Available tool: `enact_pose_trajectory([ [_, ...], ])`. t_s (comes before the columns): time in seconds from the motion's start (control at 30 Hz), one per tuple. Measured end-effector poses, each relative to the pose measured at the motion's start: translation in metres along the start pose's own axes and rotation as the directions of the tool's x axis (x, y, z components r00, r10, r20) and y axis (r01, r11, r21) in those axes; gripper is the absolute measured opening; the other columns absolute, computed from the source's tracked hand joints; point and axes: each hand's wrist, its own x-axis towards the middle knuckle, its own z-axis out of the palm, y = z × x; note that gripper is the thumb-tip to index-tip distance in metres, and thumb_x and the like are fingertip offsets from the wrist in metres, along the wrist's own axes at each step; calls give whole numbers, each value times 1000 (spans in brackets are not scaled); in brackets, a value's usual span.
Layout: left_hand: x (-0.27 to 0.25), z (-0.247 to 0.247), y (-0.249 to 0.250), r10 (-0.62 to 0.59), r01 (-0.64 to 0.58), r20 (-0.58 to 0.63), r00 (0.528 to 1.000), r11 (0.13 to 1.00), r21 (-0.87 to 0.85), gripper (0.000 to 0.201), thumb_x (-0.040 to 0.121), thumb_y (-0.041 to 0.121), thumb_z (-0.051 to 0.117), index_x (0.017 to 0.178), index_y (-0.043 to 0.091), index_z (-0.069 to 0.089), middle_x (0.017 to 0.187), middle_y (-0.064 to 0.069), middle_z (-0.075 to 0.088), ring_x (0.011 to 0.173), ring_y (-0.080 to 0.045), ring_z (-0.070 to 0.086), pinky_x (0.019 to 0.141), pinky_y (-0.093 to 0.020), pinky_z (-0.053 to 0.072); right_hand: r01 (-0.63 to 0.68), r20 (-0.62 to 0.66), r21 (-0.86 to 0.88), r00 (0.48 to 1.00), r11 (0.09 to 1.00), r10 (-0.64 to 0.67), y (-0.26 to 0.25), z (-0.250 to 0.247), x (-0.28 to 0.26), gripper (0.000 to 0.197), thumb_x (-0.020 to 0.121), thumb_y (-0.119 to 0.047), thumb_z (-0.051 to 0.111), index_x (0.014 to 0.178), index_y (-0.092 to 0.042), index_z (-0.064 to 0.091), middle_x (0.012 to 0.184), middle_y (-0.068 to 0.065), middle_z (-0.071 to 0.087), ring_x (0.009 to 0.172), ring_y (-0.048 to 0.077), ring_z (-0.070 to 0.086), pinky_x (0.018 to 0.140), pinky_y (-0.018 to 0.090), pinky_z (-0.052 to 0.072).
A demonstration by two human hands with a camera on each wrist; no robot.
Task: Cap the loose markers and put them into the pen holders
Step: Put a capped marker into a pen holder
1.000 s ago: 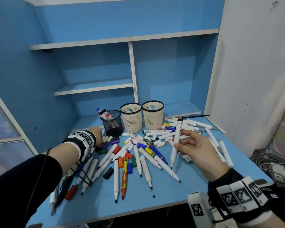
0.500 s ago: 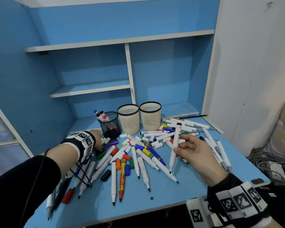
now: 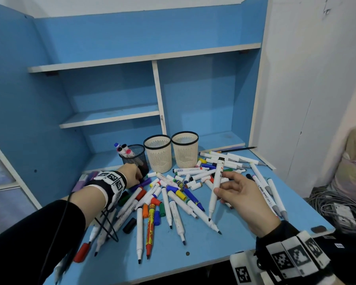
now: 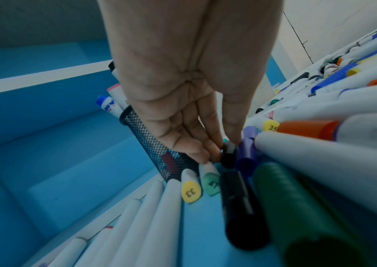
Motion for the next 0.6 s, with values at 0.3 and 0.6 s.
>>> enact_pose_trajectory([
  [0.3, 3, 10, 2, 20, -22, 68, 997, 999, 28, 35, 88, 7, 51, 121, 15, 61, 123, -5, 61, 111, -21, 57, 90, -25, 46, -3, -10, 9, 1000, 1000, 3, -4, 0, -8, 34, 83, 0, 67, 112, -16, 55, 78, 9, 67, 52, 3, 60, 51, 11, 44],
  [0.6, -22, -5, 6, 15, -68, -197, 980, 963, -262, 31, 79, 4, 62, 110, 12, 61, 101, -4, 63, 97, -21, 59, 77, -20, 43, 52, -51, 154, 998, 987, -45, -8, -5, -13, 31, 83, 3, 64, 109, -11, 57, 72, 5, 70, 58, 11, 60, 62, 24, 49],
])
